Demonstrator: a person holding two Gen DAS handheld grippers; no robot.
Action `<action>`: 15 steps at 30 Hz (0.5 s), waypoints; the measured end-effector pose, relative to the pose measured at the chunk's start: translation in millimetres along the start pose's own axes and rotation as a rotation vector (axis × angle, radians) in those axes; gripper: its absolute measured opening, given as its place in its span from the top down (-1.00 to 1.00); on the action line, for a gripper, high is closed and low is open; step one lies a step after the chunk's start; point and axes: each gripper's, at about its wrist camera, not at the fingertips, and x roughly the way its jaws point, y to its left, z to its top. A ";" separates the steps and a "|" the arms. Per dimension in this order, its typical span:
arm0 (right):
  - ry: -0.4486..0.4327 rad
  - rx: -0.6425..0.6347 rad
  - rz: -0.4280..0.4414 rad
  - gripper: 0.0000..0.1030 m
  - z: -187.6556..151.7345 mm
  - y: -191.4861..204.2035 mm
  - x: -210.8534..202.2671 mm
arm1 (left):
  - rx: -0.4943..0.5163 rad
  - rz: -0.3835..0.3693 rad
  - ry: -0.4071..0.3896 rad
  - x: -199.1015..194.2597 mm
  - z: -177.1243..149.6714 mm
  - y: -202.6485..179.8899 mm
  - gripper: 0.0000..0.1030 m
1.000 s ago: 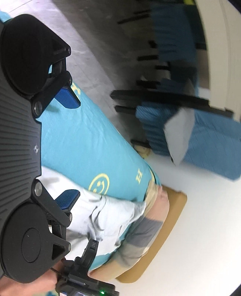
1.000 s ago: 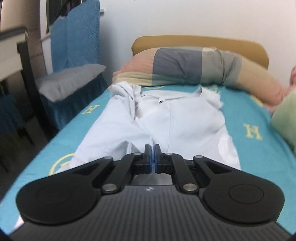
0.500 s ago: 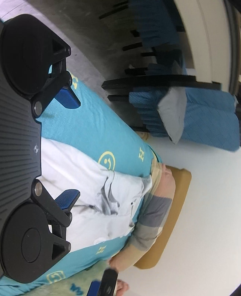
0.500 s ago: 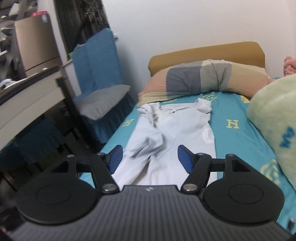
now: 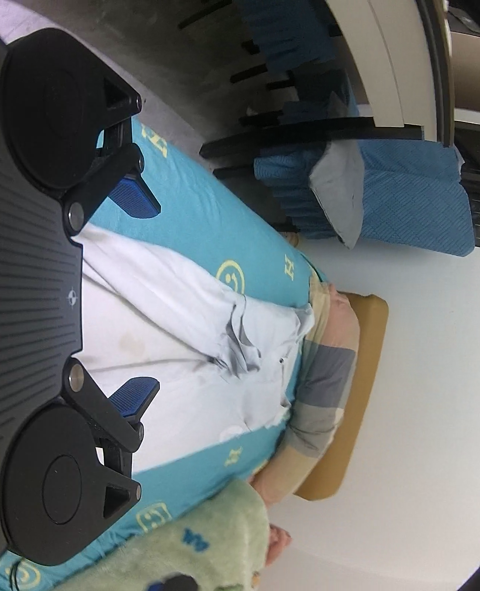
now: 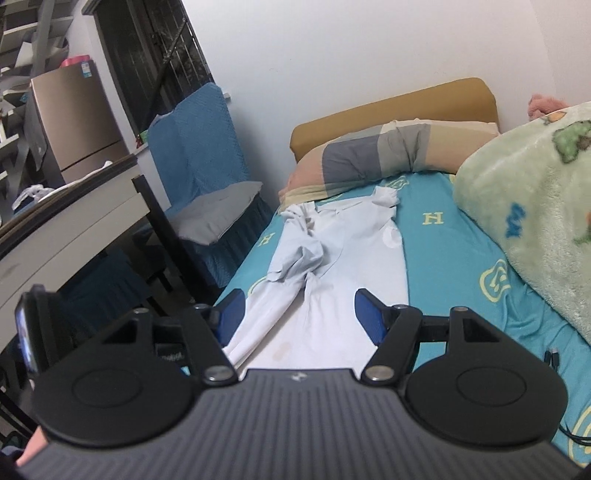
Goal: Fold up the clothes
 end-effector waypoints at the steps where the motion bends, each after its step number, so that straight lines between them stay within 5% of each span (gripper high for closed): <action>1: -0.007 0.009 -0.001 -0.31 0.8 -2.0 -0.4 | 0.000 0.007 0.005 0.7 -0.8 0.2 -0.83; 15: -0.014 0.091 -0.010 -0.31 7.8 -31.5 -0.6 | -0.049 0.029 0.097 39.0 3.5 -4.0 -0.83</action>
